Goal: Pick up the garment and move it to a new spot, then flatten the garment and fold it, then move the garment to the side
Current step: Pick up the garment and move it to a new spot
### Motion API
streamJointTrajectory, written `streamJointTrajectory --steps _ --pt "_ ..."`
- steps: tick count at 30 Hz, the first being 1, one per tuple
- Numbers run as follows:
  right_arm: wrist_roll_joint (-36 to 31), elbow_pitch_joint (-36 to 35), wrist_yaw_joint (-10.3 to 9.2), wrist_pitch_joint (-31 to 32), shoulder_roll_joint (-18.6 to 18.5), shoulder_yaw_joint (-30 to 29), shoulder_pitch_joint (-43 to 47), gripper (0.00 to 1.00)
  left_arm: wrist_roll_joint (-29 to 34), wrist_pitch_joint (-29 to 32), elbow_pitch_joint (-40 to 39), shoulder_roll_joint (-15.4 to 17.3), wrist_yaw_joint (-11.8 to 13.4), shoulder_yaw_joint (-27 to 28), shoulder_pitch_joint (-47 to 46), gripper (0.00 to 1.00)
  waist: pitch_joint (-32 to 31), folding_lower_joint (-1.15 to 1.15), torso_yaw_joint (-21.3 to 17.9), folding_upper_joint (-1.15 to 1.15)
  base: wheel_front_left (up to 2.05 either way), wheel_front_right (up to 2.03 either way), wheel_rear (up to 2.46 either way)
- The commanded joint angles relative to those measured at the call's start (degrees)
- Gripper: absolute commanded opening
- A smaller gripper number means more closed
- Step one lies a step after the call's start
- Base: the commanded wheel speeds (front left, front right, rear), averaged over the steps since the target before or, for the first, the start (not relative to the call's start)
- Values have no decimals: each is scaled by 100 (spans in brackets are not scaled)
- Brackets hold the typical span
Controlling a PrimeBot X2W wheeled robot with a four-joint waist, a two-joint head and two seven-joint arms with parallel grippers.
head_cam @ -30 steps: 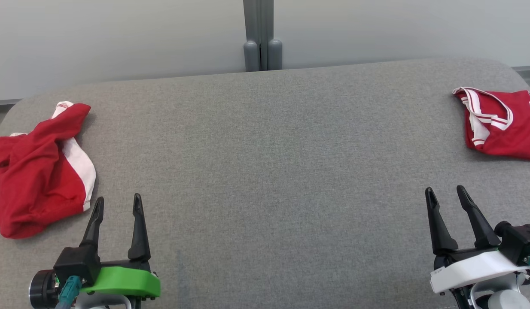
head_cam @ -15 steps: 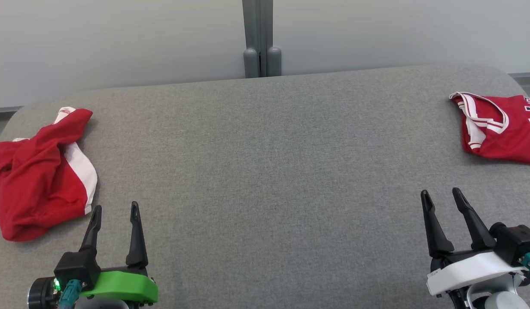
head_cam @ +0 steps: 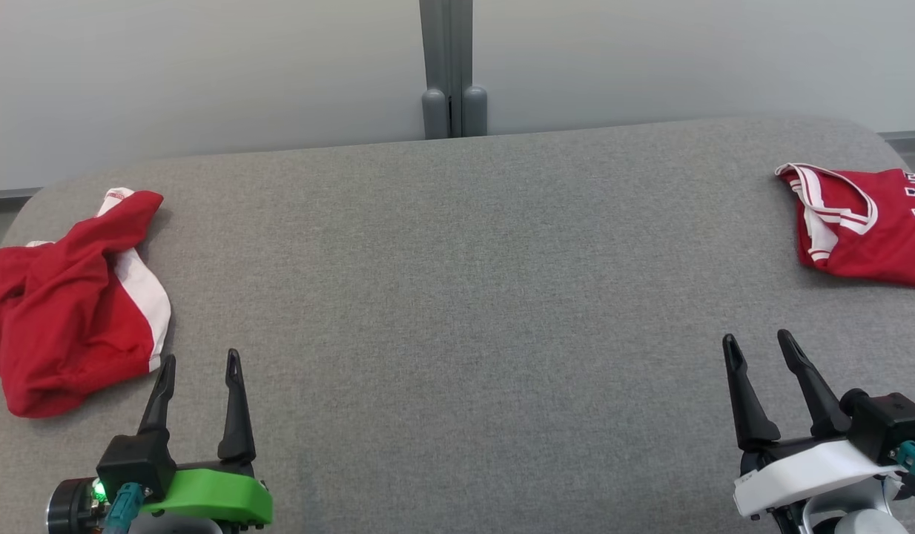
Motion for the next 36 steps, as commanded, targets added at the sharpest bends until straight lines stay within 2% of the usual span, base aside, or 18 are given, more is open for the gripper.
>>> streamJointTrajectory --steps 1,18,27,36 --pt "-25 -42 -9 28 13 -17 46 100 -21 -17 3 43 8 5 83 100 6 0 5 0 0 0 0" --pt "-76 -85 -9 43 99 -27 106 100 -108 -17 -6 87 58 76 112 100 -43 0 148 0 0 0 0" --pt "-67 -34 -9 0 160 65 89 100 -157 -12 -49 205 108 179 141 100 -52 0 700 0 0 0 0" --pt "-60 46 -9 -41 211 157 48 100 -257 14 -117 291 183 299 231 100 -33 0 1453 0 0 0 0"
